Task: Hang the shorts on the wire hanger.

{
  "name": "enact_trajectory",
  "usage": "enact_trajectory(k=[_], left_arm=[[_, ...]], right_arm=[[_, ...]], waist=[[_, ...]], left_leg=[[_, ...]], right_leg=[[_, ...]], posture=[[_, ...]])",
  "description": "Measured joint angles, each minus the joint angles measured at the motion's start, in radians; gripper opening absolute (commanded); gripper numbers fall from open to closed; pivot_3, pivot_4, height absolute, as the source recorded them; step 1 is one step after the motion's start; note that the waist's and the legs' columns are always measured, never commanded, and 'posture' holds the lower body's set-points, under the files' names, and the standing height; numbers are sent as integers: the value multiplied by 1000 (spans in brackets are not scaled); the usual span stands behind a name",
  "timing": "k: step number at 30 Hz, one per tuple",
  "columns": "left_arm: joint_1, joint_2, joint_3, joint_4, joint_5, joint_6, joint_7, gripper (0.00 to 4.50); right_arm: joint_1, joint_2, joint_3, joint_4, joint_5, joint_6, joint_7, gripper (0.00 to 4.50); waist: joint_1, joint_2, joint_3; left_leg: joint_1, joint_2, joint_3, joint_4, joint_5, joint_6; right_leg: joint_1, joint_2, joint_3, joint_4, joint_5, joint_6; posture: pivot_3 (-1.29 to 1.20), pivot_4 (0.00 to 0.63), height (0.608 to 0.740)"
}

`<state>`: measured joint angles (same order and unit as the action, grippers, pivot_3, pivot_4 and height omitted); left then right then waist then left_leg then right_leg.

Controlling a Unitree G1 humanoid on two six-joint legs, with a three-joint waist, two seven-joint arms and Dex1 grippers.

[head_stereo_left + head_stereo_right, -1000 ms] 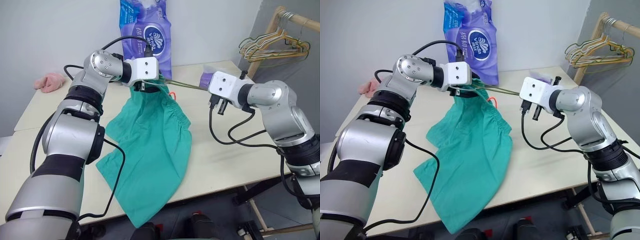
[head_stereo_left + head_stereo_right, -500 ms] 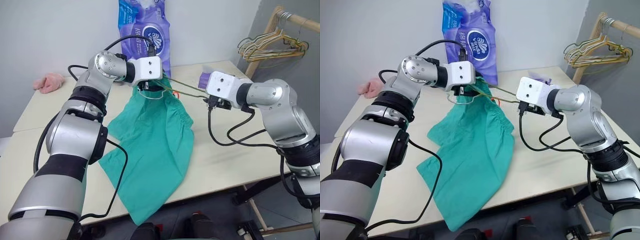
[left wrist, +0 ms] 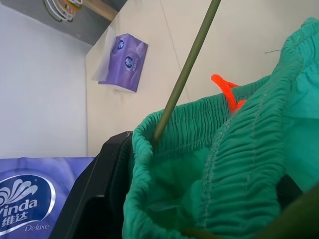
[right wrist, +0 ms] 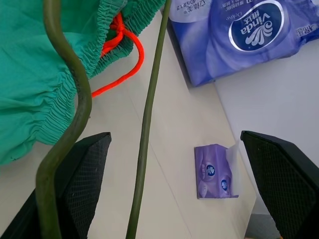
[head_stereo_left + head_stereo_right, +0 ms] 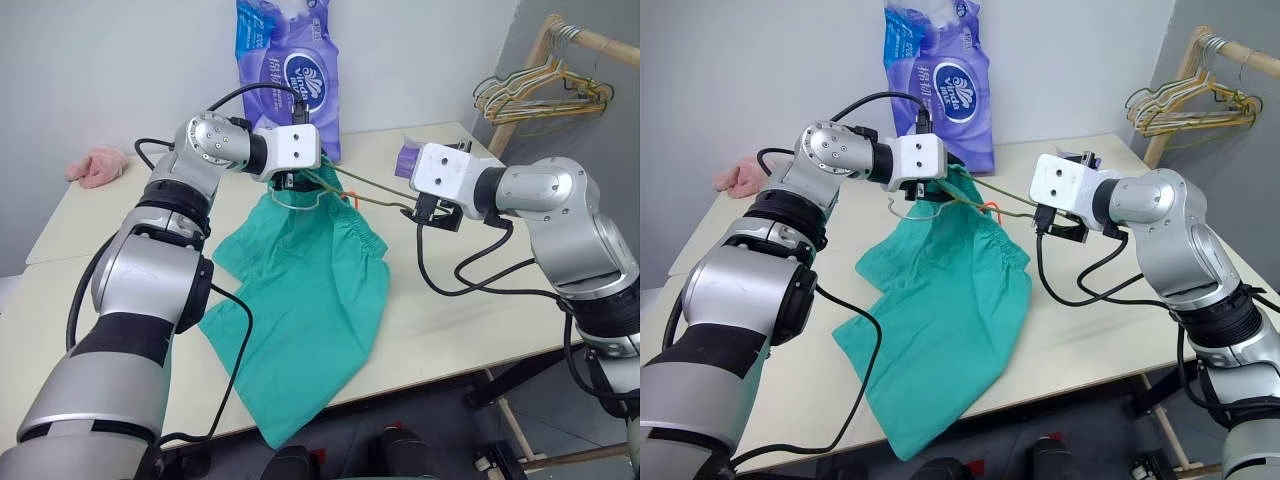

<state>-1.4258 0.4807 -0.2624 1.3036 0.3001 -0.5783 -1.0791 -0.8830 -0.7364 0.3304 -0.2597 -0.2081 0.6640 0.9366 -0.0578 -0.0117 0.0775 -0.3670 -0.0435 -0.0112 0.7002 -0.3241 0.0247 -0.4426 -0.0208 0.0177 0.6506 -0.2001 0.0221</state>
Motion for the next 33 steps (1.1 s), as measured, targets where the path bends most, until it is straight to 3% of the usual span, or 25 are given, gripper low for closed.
enact_trajectory(k=[12, 16, 27, 28, 33], left_arm=[[-1, 3, 13, 0, -5, 0, -9, 2317], [-1, 4, 13, 0, -5, 0, -7, 2317], [-5, 4, 18, 0, -7, 3, -3, 2317], [-5, 3, 18, 0, -7, 4, -3, 2317], [-5, 3, 18, 0, -7, 4, -3, 2317]], right_arm=[[0, 6, 0, 10, 29, 1, 0, 4500], [0, 5, 0, 12, 39, 6, 0, 3665], [-1, 3, 1, 30, 36, 9, -10, 181], [-2, 3, 1, 30, 33, 7, -17, 6], [-3, 3, 4, 40, 28, -2, -21, 6]], waist=[[0, 0, 0], [0, 0, 0], [0, 0, 0], [0, 0, 0], [0, 0, 0]], left_leg=[[0, 0, 0, 1, 0, 0], [0, 0, 0, 1, 0, 0], [1, 0, 0, 6, 0, 0], [1, 0, 0, 6, 0, 0], [0, 0, 0, 6, 0, 0]], right_leg=[[0, 0, 0, 1, 0, 0], [0, 0, 0, 2, 0, 0], [0, 0, 0, 7, 0, 0], [0, 0, 0, 7, 0, 0], [0, 0, 0, 8, 0, 0]], posture=[[-112, 0, 740], [-111, 0, 740], [-106, 2, 740], [-106, 2, 740], [-107, 3, 740]])
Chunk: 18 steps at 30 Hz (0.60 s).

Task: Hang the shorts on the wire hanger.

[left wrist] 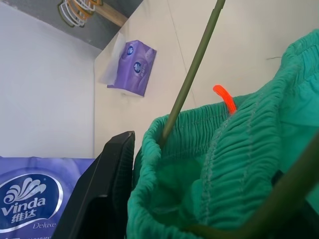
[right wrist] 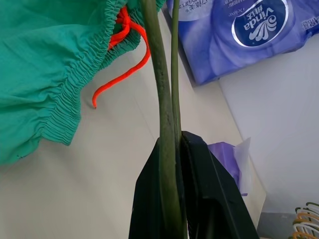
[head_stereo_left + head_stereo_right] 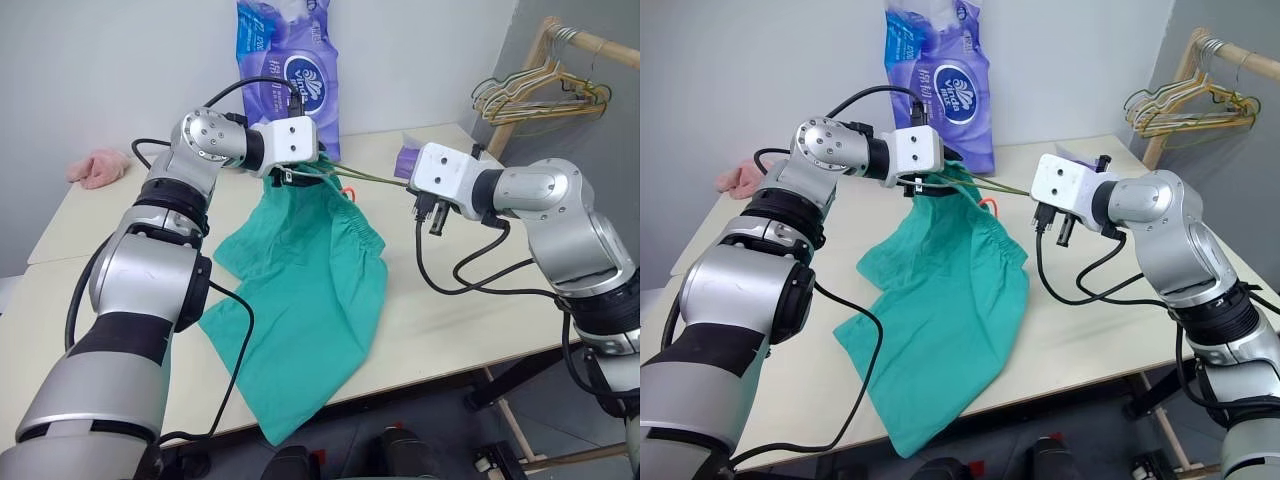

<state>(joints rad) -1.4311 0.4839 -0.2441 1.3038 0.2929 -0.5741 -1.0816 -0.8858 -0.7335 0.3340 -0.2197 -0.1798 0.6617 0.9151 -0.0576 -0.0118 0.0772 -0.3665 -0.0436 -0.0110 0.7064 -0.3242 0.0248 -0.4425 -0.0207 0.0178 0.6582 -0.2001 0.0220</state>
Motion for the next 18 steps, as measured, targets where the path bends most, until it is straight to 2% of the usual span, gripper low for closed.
enact_trajectory(k=[3, 9, 10, 18], left_arm=[[0, 0, 0, 0, 0, 0, 3, 2317], [0, -2, -19, -1, 28, -22, 0, 4354], [0, -2, -21, -1, 28, -25, 0, 4470], [0, -1, -49, -1, 72, -46, 31, 4470]], right_arm=[[-1, 0, 1, 1, -5, -4, -1, 6], [-37, -4, -1, 29, -15, -10, -7, 0], [-37, -4, -1, 30, -15, -10, -8, 0], [-37, -4, -1, 30, -15, -11, -10, 0]], waist=[[0, 0, 0], [0, 0, 0], [0, 0, 0], [0, 0, 0]], left_leg=[[0, 0, 0, 0, 0, 0], [0, 0, 0, 0, 0, 0], [0, 0, 0, 0, 0, 0], [0, 0, 0, 0, 0, 0]], right_leg=[[0, 0, 0, 0, 0, 0], [0, 0, 0, 0, 0, 0], [0, 0, 0, 0, 0, 0], [0, 0, 0, 0, 0, 0]], posture=[[-107, 3, 740], [-111, 6, 740], [-111, 6, 740], [-114, 5, 740]])
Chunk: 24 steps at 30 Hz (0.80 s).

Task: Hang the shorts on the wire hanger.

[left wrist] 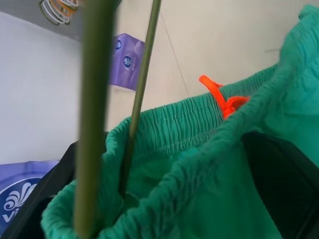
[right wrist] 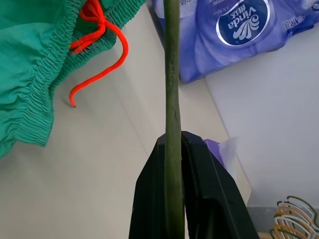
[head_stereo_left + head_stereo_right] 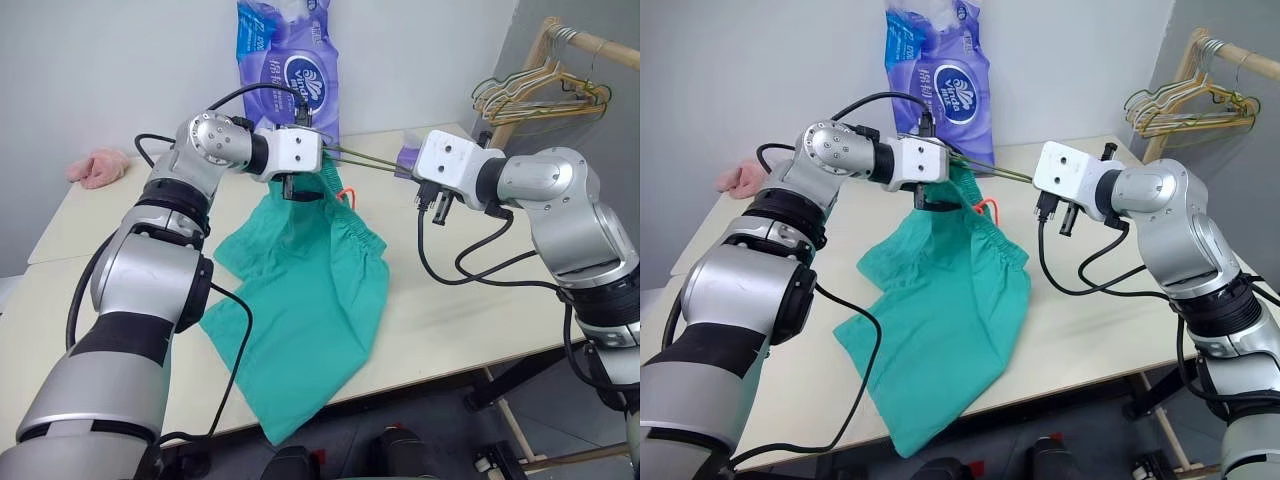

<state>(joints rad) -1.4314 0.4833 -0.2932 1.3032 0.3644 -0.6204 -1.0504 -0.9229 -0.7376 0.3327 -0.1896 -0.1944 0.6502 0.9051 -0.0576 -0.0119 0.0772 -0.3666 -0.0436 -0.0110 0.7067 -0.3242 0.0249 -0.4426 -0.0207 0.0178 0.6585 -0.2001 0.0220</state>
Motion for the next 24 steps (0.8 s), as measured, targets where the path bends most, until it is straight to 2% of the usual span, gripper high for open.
enact_trajectory(k=[5, 6, 8, 14, 20, 24], left_arm=[[0, 0, -21, 0, 32, -6, 36, 4470], [0, 1, -24, 0, 37, -4, 37, 4080], [0, 2, -25, 0, 43, -1, 37, 3650], [-1, 10, -22, 0, 42, -1, 36, 1771], [-17, 20, -13, 0, 37, -1, 35, 96], [-16, 19, -13, 1, 34, -2, 39, 38]], right_arm=[[0, 1, 0, 0, 0, -8, -5, 0], [0, 3, 0, 0, 0, -11, -11, 0], [0, 6, 0, 0, 0, -18, -13, 0], [0, 11, 0, 0, 0, -48, -13, 0], [0, 12, 0, 0, 0, -56, -13, 0], [0, 12, 0, -1, -3, -57, -13, 0]], waist=[[0, 0, 0], [0, 0, 0], [0, 0, 0], [0, 0, 0], [0, 0, 0], [-1, 0, 0]], left_leg=[[0, 0, 0, 0, 0, 0], [0, 0, 0, 0, 0, 0], [0, 0, 0, 0, 0, 0], [0, 0, 0, 0, 0, 0], [0, 0, 0, 0, 0, 0], [0, 0, 0, 0, 0, 0]], right_leg=[[0, 0, 0, 0, 0, 0], [0, 0, 0, 0, 0, 0], [0, 0, 0, 0, 0, 0], [0, 0, 0, 0, 0, 0], [0, 0, 0, 0, 0, 0], [0, 0, 0, 0, 0, 0]], posture=[[-117, 8, 740], [-117, 8, 740], [-120, 6, 740], [-121, 4, 740], [-126, 5, 740], [-127, 6, 740]])
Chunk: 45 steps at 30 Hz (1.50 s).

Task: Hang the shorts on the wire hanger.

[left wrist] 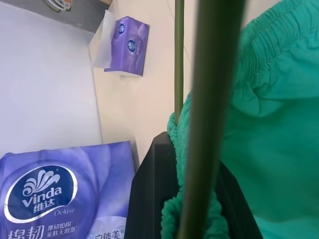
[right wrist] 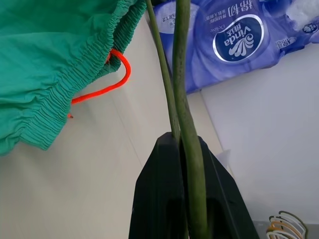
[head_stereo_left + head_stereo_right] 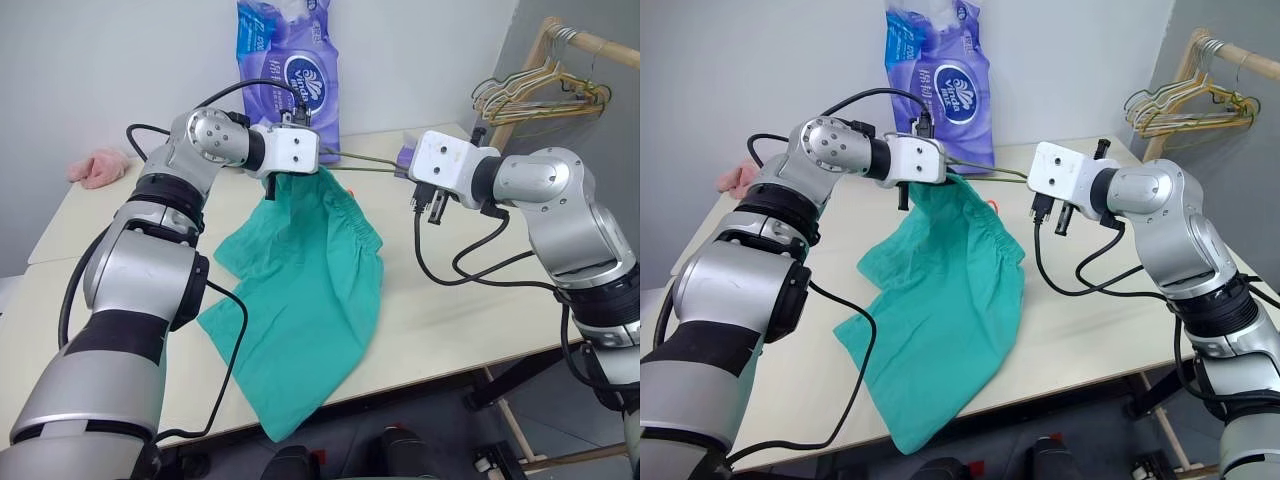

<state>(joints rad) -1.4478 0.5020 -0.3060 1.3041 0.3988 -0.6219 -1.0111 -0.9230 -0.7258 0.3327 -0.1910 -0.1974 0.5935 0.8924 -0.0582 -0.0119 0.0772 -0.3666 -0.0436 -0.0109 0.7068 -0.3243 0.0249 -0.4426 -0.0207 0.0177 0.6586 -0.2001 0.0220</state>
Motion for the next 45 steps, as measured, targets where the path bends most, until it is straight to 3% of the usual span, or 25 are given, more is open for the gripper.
enact_trajectory(k=[5, 11, 19, 22, 26, 28, 30, 33, 35, 40, 45], left_arm=[[0, -1, 0, 0, -1, 0, 0, 38], [2, -24, -2, 1, -1, -1, 0, 0], [30, 1, -2, 1, 0, 1, 7, 0], [46, 18, -2, 1, 0, 3, 7, 0], [68, 19, 2, -1, -13, 7, -3, 0], [94, 21, 32, -4, -50, 16, -33, 0], [136, 21, 91, -10, -122, 63, -95, 0], [173, 8, 144, -52, -199, 128, -161, 0], [201, 7, 172, -105, -243, 178, -192, 0], [287, 36, 200, -237, -303, 283, -227, 0], [356, 66, 202, -357, -326, 360, -228, 0]], right_arm=[[0, 0, 0, -2, -7, 0, 0, 0], [-1, -1, -30, -36, 25, 7, 26, 1729], [17, -15, -138, -190, 241, 344, 120, 4479], [-7, -6, -229, -203, 351, 528, 132, 4479], [-100, 104, -477, -199, 532, 880, 132, 4479], [-33, 112, -554, -197, 575, 942, 123, 4479], [109, 203, -621, -151, 581, 954, 63, 4479], [241, 341, -627, 7, 571, 908, -38, 4479], [260, 404, -609, 157, 556, 775, -93, 4479], [260, 478, -537, 504, 500, 474, -163, 4479], [186, 513, -504, 731, 493, 315, -177, 4479]], waist=[[0, 0, 0], [1, 0, 0], [0, 0, 0], [0, 0, 0], [1, -2, -1], [2, -8, -6], [0, -16, -15], [-3, -15, -15], [-8, -15, -16], [-25, -14, -16], [-29, -14, -16]], left_leg=[[0, 0, 0, 0, 0, 0], [0, 0, 0, 0, 0, 0], [0, 0, -1, 0, 0, 0], [0, 0, -1, 1, 0, 0], [-1, 1, -4, 1, 0, 0], [-1, 1, -5, 0, 0, 0], [0, 1, -5, 1, 0, 0], [-1, 0, -3, 3, 0, 0], [-1, 0, -3, 3, 0, 0], [-1, 0, -4, 3, 0, -1], [-2, 0, -5, 3, 0, -1]], right_leg=[[0, 0, 0, 0, 0, 0], [0, 0, 0, 0, 0, 0], [0, 0, 0, 0, 0, 0], [0, 0, 0, 0, 0, 0], [0, -1, 0, 0, 0, 0], [1, -1, 0, -1, 0, 0], [2, -2, 0, 0, 0, 0], [0, -3, 2, 4, 0, 0], [0, -3, 2, 4, 0, 0], [0, -3, 1, 3, 0, 0], [-1, -3, 1, 3, 0, 0]], posture=[[-127, 6, 740], [-124, 13, 740], [-130, 23, 740], [-129, 23, 740], [-132, 30, 740], [-141, 29, 740], [-137, 28, 740], [-119, 26, 740], [-104, 26, 740], [-74, 21, 740], [-19, 14, 740]])
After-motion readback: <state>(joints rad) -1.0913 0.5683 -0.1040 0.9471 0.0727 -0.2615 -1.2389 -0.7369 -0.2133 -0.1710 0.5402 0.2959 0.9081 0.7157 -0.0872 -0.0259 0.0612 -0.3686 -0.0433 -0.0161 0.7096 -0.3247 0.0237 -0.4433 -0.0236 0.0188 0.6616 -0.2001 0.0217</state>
